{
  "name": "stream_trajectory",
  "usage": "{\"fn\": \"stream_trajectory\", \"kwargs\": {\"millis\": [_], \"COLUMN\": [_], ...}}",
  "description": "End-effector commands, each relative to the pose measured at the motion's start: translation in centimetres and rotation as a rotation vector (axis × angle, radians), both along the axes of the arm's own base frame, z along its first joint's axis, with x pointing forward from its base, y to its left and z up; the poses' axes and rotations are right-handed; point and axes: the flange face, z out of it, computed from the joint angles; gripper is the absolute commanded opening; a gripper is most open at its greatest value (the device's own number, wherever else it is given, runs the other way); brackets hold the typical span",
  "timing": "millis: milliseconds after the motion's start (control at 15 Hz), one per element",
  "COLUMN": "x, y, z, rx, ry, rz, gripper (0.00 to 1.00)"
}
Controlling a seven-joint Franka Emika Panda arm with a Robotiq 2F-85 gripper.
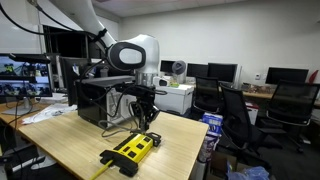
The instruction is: Pull the cord off the adapter
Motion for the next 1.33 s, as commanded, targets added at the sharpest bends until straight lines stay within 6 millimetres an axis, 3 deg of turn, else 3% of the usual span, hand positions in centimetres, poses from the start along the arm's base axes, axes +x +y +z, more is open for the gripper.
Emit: {"fn": "stream_trajectory", "kwargs": {"millis": [0,200,400,467,600,733,933,1133,1267], "x": [1.2,3.0,6.1,7.1,8.0,8.0,7.7,6.9,6.1], "y": [0.1,1.7,4.9,5.6,6.6,7.4,7.8,8.2,8.4], "z": [2.3,5.8,13.1,15.0,18.0,19.8,20.8,21.4,21.1], "rx": [-0.040,-0.029,0.019,0.014,-0.002,-0.012,-0.029,-0.031,0.003], "ry": [-0.113,-0.206,-0.348,-0.384,-0.455,-0.497,-0.561,-0.657,-0.601], "rz": [0.023,0.040,0.035,0.041,0.070,0.092,0.096,0.088,0.109], "gripper": [0.07,0.07,0.07,0.52,0.61,0.75,0.95,1.00,1.00]}}
